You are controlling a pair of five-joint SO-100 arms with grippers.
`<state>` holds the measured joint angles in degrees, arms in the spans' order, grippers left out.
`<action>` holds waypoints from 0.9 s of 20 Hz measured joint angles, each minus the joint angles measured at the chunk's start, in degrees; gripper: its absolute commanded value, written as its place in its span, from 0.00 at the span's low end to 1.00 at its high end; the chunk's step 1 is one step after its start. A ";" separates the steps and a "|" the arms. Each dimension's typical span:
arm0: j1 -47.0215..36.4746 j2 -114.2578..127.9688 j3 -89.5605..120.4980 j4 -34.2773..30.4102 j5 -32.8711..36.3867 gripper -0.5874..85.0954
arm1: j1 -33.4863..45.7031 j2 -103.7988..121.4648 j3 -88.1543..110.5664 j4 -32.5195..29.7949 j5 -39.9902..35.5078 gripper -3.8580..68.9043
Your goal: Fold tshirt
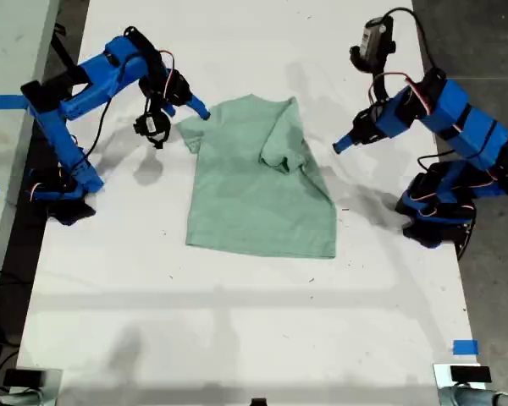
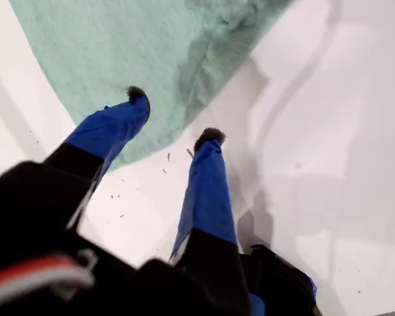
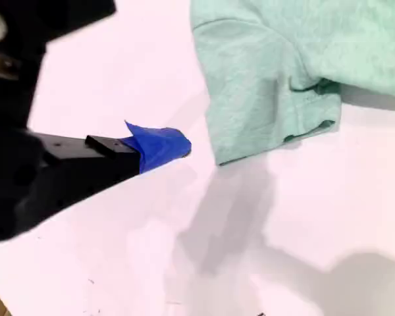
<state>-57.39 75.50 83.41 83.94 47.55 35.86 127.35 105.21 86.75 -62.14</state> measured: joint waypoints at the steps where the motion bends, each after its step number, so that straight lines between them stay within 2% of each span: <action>1: -0.35 -2.90 0.00 -1.41 -0.18 0.41 | 0.00 0.18 0.53 0.00 0.00 0.31; 7: -3.16 -13.97 -0.26 -3.52 -0.26 0.40 | 0.44 4.31 2.64 -0.09 0.00 0.31; 9: -3.78 -18.54 -3.60 -3.08 0.00 0.36 | 0.88 6.06 3.96 -0.18 0.00 0.31; 10: -3.87 -19.95 -5.54 -2.11 -0.26 0.32 | 0.97 6.94 4.92 -0.18 0.00 0.31; 12: -3.96 -21.36 -8.35 -1.85 0.26 0.01 | 1.23 8.70 6.77 -0.18 0.00 0.32; 18: -4.83 -19.69 -9.32 -0.97 -1.05 0.01 | 1.93 11.07 9.32 -0.35 0.00 0.32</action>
<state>-62.23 55.81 74.09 82.97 46.49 37.79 138.43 114.52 86.40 -62.14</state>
